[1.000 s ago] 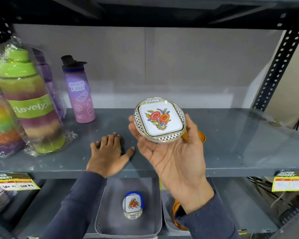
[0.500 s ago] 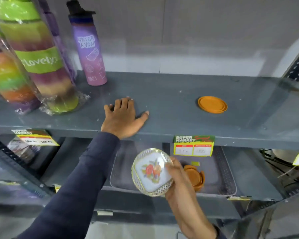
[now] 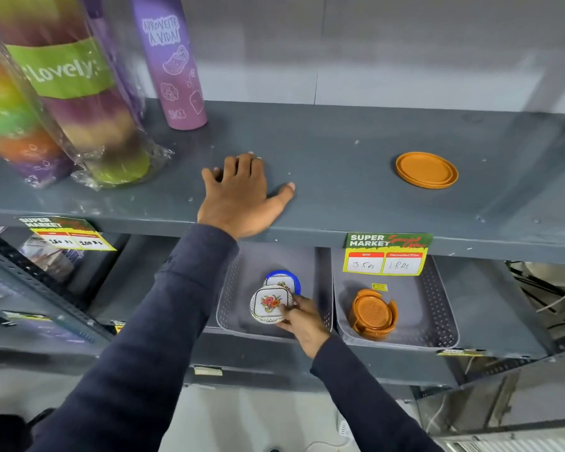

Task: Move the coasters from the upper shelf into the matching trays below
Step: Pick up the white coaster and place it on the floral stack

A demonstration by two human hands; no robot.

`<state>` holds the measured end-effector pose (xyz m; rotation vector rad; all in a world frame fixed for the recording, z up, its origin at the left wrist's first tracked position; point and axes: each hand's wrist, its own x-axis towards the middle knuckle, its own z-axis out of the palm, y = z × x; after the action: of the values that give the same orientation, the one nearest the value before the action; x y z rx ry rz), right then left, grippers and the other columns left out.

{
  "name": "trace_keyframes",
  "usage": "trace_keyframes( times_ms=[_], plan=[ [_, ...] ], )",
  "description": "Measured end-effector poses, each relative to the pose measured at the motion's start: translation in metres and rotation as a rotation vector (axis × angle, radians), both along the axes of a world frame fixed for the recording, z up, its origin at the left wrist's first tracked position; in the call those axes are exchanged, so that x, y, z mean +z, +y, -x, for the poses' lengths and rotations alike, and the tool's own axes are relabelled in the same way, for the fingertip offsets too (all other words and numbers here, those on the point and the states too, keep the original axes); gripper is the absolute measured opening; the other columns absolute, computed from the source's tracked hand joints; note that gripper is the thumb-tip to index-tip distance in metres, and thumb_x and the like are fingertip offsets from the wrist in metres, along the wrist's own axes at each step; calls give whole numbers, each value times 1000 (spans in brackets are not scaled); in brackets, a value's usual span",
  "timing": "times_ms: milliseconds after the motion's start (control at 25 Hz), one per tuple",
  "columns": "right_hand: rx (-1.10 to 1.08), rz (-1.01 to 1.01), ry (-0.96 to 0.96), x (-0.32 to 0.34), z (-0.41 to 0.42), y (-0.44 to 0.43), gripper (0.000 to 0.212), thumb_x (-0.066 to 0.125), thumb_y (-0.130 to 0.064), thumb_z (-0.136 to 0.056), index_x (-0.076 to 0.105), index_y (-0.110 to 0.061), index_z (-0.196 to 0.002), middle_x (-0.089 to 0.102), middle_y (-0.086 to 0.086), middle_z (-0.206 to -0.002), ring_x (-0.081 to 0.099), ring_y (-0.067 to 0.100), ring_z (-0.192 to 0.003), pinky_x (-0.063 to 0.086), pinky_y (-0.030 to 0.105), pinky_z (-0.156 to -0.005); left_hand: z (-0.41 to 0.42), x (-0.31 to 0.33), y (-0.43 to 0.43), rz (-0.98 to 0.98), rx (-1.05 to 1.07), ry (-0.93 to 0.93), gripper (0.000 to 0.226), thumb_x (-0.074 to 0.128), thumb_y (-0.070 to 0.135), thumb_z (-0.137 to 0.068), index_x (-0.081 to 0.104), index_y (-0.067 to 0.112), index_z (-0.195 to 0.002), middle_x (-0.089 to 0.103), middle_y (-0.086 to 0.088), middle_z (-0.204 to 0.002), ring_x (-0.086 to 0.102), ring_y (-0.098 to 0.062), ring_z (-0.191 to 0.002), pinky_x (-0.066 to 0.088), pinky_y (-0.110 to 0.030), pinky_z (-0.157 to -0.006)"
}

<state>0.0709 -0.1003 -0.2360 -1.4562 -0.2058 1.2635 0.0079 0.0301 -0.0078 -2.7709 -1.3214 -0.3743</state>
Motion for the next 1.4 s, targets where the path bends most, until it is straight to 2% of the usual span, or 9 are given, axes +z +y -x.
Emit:
trace_keyframes(
  times_ms=[280,400,480,640,720,840,920,1080,1400],
  plan=[
    [-119,100,-169,-30,-2,17,49,61,18,-91,31,-18,-106,50,7,-119,69,23,-94,66,49,-76,1,2,0,-5,-4,14,80,24,69,-88,41,12,-141,37,-3,-150,33,-27,-132,22,-51,-105],
    [-72,116,-216,-35,-4,17,61,67,10,-92,26,-14,-131,51,9,-126,75,18,-68,67,48,-68,0,3,0,-2,-2,18,80,24,69,-88,41,11,-141,37,-3,-149,33,-27,-132,21,-51,-106],
    [-59,136,-270,-33,-4,21,60,67,8,-93,25,-13,-130,51,9,-124,76,21,-64,67,49,-68,1,3,-1,-3,-3,22,80,24,68,-88,40,11,-141,37,-3,-149,34,-27,-132,21,-52,-106],
    [-87,161,-327,-27,-11,25,48,65,6,-94,26,-15,-113,51,14,-123,73,27,-69,65,39,-52,1,5,-2,1,-7,24,79,24,68,-89,40,11,-141,38,-4,-149,34,-27,-132,21,-52,-106],
    [-55,202,-424,-27,-12,21,46,71,-15,-96,29,-15,-115,57,16,-126,75,34,-75,64,42,-53,1,5,-3,1,-7,30,79,24,68,-89,40,10,-141,37,-4,-148,34,-27,-132,21,-52,-106],
    [142,348,-998,-27,-11,17,74,75,-67,-77,33,-21,-118,60,11,-126,65,41,-109,56,47,-77,1,5,-3,-3,-2,27,79,24,68,-89,40,10,-141,38,-4,-148,33,-27,-132,21,-51,-105],
    [253,386,-1220,-25,-10,24,106,73,-84,-58,34,-23,-135,47,9,-138,50,36,-126,50,49,-95,1,6,-3,1,-2,30,79,24,68,-89,40,10,-141,37,-4,-149,33,-27,-132,21,-52,-106],
    [455,347,-1142,-30,-14,41,131,84,-71,-53,13,-30,-156,24,7,-164,30,35,-149,32,52,-117,2,5,-3,-3,-7,31,79,24,68,-89,41,10,-140,39,-4,-147,34,-27,-131,21,-51,-105],
    [444,289,-1200,-37,-28,42,103,81,-53,-69,21,-29,-148,57,8,-139,56,33,-130,38,48,-107,1,5,-1,12,-3,20,80,24,69,-87,42,11,-139,40,-3,-145,35,-26,-130,21,-51,-105]
  ],
)
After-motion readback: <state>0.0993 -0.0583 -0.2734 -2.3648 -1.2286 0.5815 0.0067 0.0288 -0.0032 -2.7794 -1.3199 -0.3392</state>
